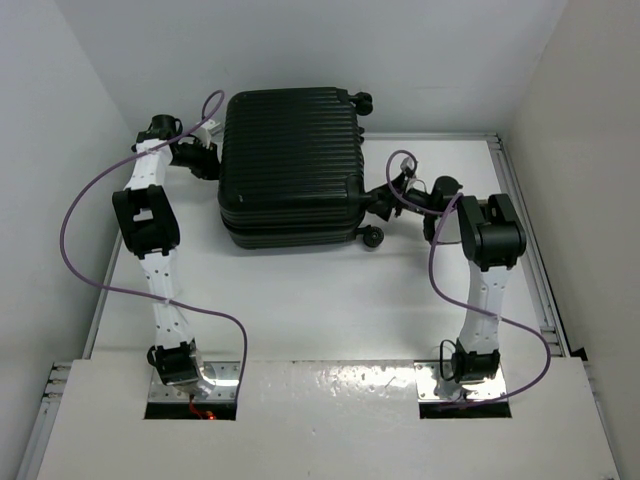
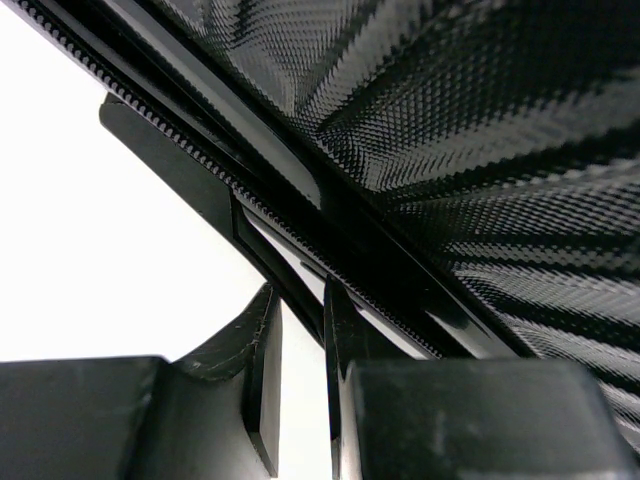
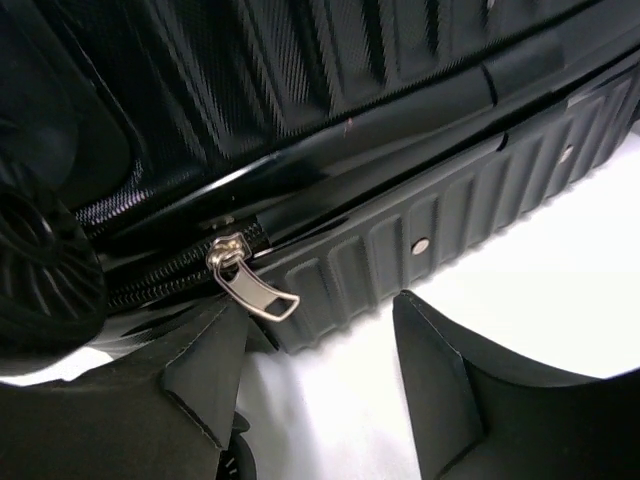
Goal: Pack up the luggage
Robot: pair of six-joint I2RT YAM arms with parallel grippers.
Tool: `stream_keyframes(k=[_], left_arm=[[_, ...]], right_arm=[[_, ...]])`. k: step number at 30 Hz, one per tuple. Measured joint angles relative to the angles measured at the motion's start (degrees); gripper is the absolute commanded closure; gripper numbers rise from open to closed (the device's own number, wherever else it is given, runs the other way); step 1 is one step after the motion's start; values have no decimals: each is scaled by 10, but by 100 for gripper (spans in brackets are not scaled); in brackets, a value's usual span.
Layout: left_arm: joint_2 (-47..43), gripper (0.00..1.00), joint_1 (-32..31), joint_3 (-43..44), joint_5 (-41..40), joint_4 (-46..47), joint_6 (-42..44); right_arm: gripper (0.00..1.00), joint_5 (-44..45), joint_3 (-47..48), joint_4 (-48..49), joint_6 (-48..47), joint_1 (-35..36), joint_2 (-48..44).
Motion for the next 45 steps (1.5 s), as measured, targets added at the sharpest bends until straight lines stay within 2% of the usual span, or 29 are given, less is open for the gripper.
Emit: stream_keyframes(k=[7, 10, 13, 26, 28, 34, 39, 45], left_arm=[[0, 100, 0, -1, 0, 2, -5], [-1, 100, 0, -4, -1, 5, -7], [-1, 100, 0, -4, -1, 6, -10], [-1, 100, 0, -4, -3, 8, -19], [-1, 100, 0, -4, -3, 8, -20], [1, 100, 0, 0, -3, 5, -24], [3, 100, 0, 2, -3, 3, -24], [5, 100, 0, 6, -3, 1, -26]], right_arm=[[46, -9, 5, 26, 40, 1, 30], [35, -5, 7, 29, 50, 1, 35], [33, 4, 8, 33, 52, 0, 35], [38, 42, 12, 34, 53, 0, 35], [32, 46, 12, 34, 53, 0, 35], [29, 49, 12, 34, 49, 0, 34], [30, 49, 12, 34, 47, 0, 31], [39, 41, 12, 34, 37, 0, 23]])
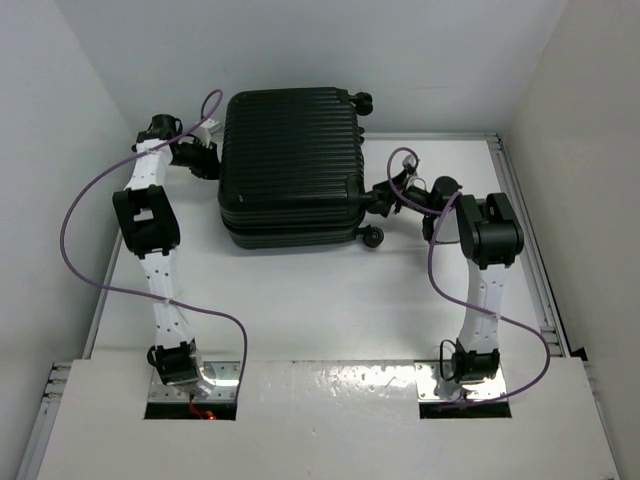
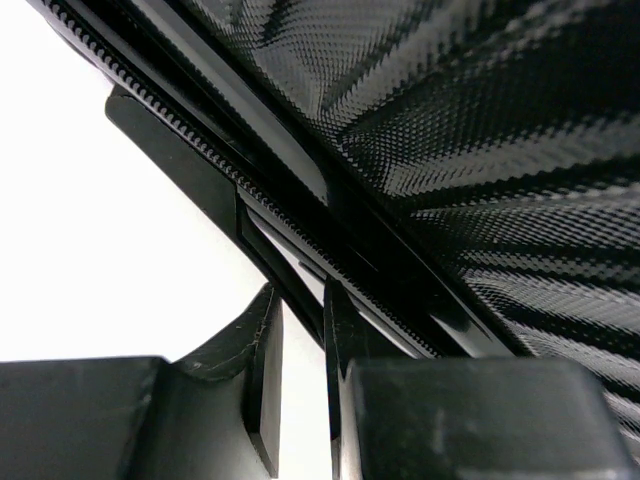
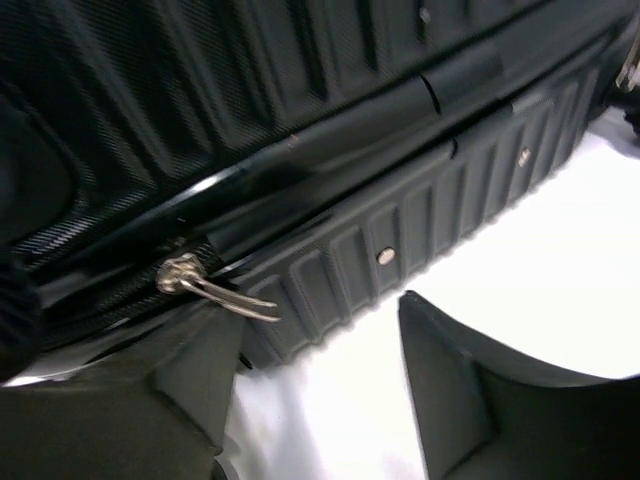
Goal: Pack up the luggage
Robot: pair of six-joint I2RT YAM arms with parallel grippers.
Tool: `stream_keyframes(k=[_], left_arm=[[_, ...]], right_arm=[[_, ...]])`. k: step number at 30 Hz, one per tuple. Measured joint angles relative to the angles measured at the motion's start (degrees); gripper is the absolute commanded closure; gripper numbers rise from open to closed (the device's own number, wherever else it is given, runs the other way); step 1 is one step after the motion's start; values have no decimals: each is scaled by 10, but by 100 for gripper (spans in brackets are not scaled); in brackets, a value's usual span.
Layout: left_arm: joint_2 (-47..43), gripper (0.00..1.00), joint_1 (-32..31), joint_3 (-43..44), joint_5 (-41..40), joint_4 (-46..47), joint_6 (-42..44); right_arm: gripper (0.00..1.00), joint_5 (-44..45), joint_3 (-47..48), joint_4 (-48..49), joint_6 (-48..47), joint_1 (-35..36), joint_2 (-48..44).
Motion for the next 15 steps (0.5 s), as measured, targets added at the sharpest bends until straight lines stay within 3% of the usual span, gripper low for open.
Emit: stream_keyframes(k=[2, 5, 6, 9, 12, 15], left_arm=[[1, 100, 0, 2, 0, -2, 0], [1, 100, 0, 2, 0, -2, 0], [1, 100, 0, 2, 0, -2, 0], [1, 100, 0, 2, 0, -2, -1], [1, 100, 0, 2, 0, -2, -2], [-8, 100, 0, -17, 3, 14, -2]], right_arm=[[44, -7, 0, 0, -4, 0, -5], [59, -19, 0, 0, -15, 1, -6], [69, -23, 0, 0, -18, 1, -7], [89, -44, 0, 1, -27, 1, -7], [98, -67, 0, 1, -31, 1, -7], [100, -76, 0, -5, -30, 1, -7]])
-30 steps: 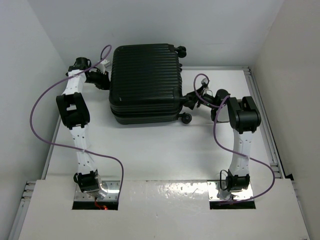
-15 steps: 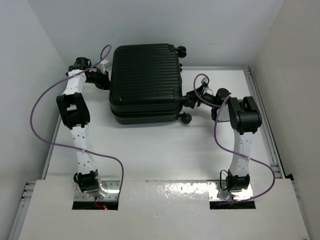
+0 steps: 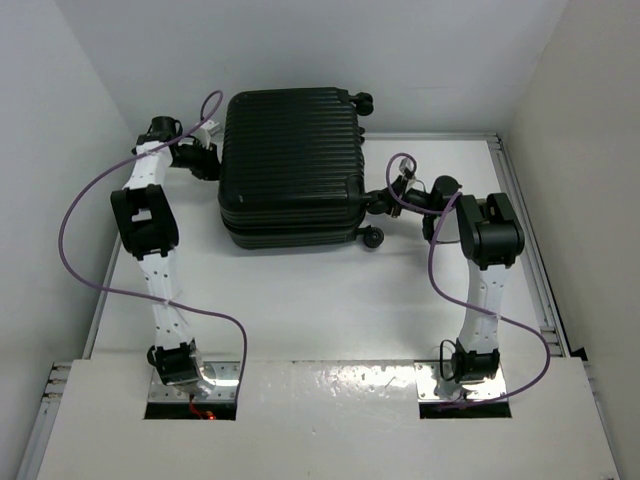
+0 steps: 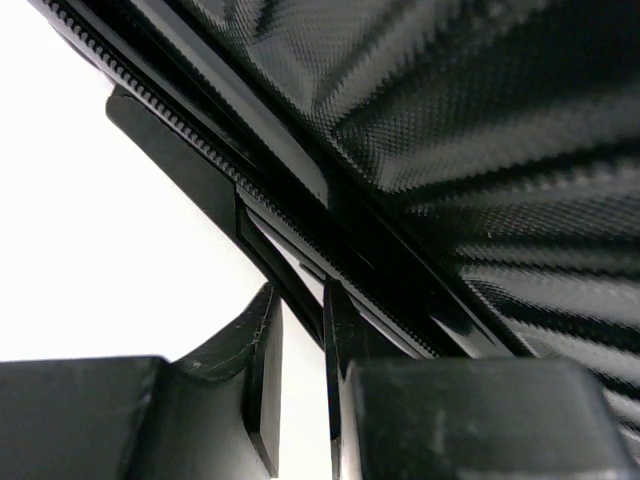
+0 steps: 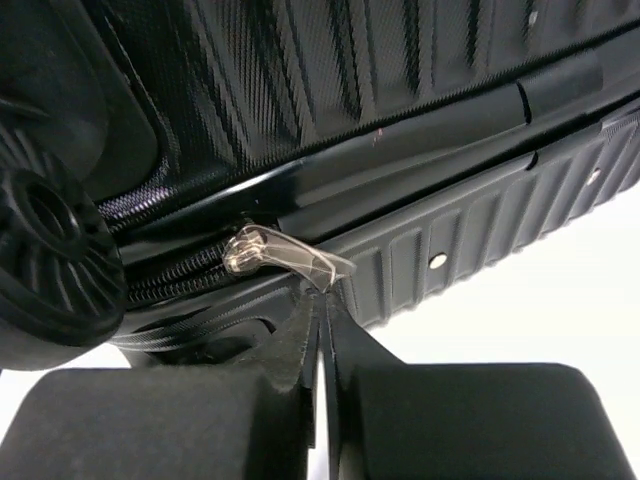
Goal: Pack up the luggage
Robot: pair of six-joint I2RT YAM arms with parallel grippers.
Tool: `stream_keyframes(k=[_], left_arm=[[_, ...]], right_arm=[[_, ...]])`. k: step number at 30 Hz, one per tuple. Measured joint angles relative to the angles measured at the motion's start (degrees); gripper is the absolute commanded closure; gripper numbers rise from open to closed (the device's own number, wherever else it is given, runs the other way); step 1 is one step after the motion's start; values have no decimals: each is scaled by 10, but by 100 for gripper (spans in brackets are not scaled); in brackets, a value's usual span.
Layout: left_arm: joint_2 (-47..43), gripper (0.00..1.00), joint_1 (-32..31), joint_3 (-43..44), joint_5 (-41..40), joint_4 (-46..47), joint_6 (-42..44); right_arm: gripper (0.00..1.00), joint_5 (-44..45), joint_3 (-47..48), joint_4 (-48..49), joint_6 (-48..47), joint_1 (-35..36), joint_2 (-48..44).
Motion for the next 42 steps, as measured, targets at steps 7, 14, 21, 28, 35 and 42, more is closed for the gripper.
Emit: stream_keyframes(k=[7, 14, 21, 28, 35, 42], left_arm=[[-80, 100, 0, -159, 8, 121, -29], [-88, 100, 0, -176, 13, 139, -54], [-73, 100, 2, -147, 14, 126, -90], [-55, 100, 2, -118, 22, 107, -110], [-55, 100, 2, -119, 23, 108, -116], [-55, 100, 2, -119, 23, 109, -117]], right_arm=[[100, -4, -52, 5, 9, -12, -41], [47, 5, -69, 9, 9, -21, -55], [36, -2, -60, 12, -10, -47, -44], [36, -25, -12, 12, -20, -51, -3], [37, -65, -5, 13, -41, -38, 1], [38, -85, -34, 13, -78, -29, 0]])
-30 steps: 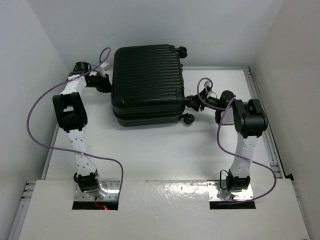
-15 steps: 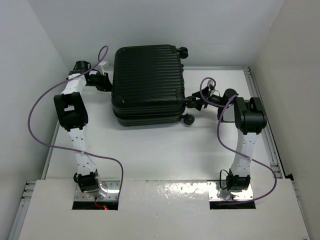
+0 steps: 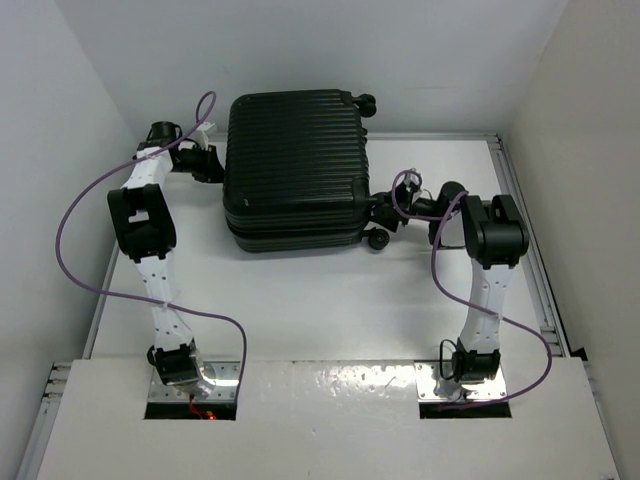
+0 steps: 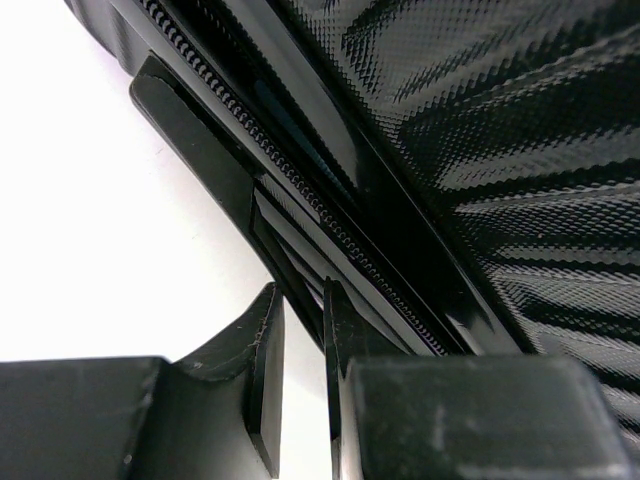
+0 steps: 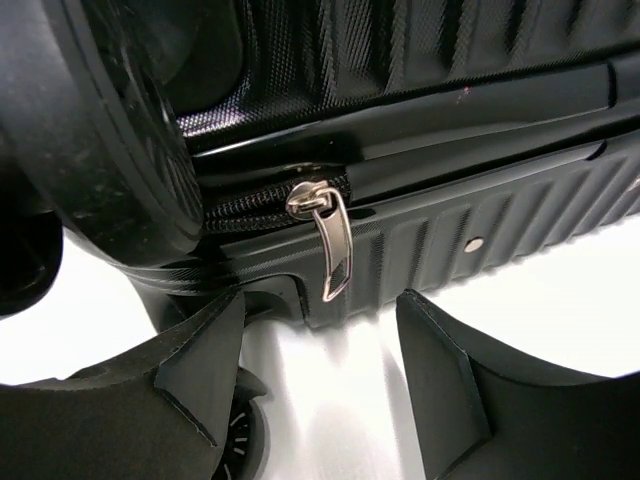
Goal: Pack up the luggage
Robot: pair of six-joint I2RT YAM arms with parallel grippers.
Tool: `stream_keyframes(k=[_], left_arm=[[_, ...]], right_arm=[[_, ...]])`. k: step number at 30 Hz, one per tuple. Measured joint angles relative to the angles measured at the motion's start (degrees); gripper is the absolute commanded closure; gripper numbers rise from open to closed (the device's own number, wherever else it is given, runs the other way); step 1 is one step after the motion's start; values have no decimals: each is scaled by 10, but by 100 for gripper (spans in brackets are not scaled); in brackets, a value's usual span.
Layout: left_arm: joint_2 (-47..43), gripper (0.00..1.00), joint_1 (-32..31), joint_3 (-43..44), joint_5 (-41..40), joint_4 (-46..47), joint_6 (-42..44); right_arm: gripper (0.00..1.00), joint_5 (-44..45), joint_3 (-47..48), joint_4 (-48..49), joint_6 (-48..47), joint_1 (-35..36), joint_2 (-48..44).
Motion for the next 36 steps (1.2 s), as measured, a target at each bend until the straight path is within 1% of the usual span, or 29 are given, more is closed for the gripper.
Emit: stream_keyframes(k=[4, 7, 10, 12, 16, 19, 33, 36], left_arm=[[0, 100, 0, -2, 0, 1, 0], [0, 100, 0, -4, 0, 2, -1], [0, 100, 0, -4, 1, 3, -1], [0, 100, 0, -4, 1, 3, -1], [0, 100, 0, -4, 1, 3, -1], [0, 100, 0, -4, 1, 3, -2], [0, 100, 0, -3, -1, 5, -6], [0, 100, 0, -1, -3, 5, -14]], right_arm=[[41, 31, 0, 1, -23, 10, 0], [41, 68, -1, -4, -43, 19, 0], [44, 91, -7, -8, -51, 24, 0], [45, 103, -14, -8, -54, 26, -4], [45, 134, -36, -11, -68, 33, -21], [48, 157, -49, -16, -76, 37, -32], [47, 229, -79, -40, -84, 49, -64], [47, 269, -75, -30, -86, 49, -65]])
